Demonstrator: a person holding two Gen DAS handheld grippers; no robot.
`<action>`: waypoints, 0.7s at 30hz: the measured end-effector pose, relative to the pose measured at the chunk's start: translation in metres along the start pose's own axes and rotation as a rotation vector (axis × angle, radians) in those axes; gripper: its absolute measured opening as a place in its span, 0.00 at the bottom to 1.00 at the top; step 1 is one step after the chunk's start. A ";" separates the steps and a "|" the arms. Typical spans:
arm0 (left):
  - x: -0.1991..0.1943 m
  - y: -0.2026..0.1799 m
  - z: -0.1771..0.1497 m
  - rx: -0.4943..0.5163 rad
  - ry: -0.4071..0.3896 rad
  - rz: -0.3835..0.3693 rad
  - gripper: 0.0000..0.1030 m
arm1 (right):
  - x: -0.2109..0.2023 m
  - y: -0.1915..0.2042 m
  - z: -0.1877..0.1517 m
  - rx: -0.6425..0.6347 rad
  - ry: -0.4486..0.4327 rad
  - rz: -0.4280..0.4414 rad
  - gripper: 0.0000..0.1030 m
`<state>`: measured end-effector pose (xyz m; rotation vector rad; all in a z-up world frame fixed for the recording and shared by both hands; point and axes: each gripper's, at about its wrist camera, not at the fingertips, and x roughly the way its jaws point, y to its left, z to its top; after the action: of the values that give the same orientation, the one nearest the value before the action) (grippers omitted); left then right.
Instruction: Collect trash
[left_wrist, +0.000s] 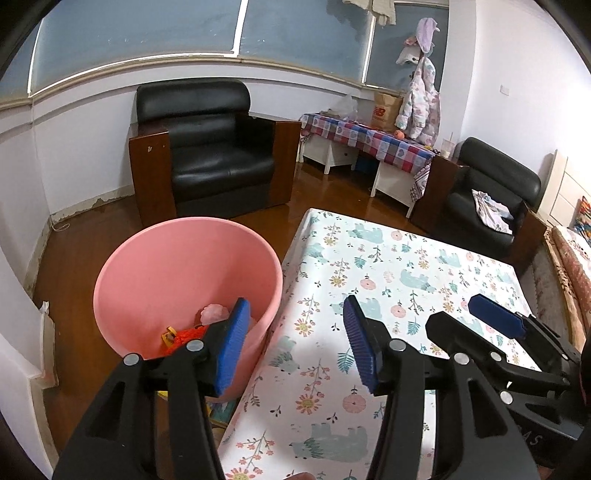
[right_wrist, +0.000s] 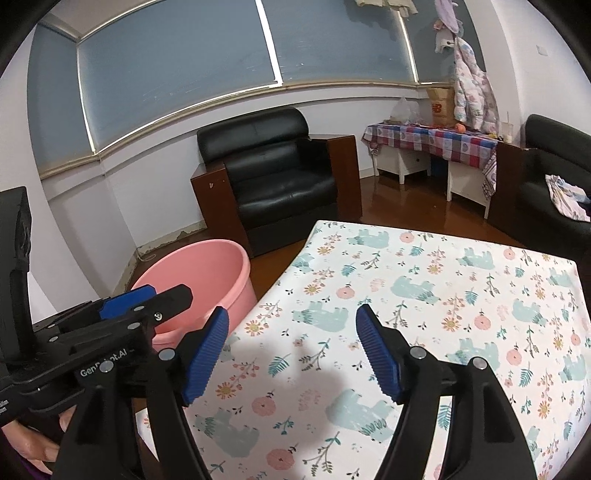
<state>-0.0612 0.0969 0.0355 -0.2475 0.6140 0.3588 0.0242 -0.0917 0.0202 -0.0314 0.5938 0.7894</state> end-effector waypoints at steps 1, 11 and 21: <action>0.000 0.001 0.001 0.002 -0.001 -0.001 0.51 | -0.001 -0.001 -0.001 0.005 0.000 -0.002 0.69; -0.006 -0.010 -0.003 0.026 -0.009 -0.007 0.51 | -0.015 -0.017 -0.004 0.046 -0.013 -0.011 0.71; -0.012 -0.016 -0.004 0.041 -0.022 -0.009 0.51 | -0.027 -0.022 -0.007 0.067 -0.024 0.000 0.74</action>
<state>-0.0661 0.0777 0.0417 -0.2068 0.5982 0.3395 0.0207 -0.1268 0.0246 0.0395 0.5975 0.7679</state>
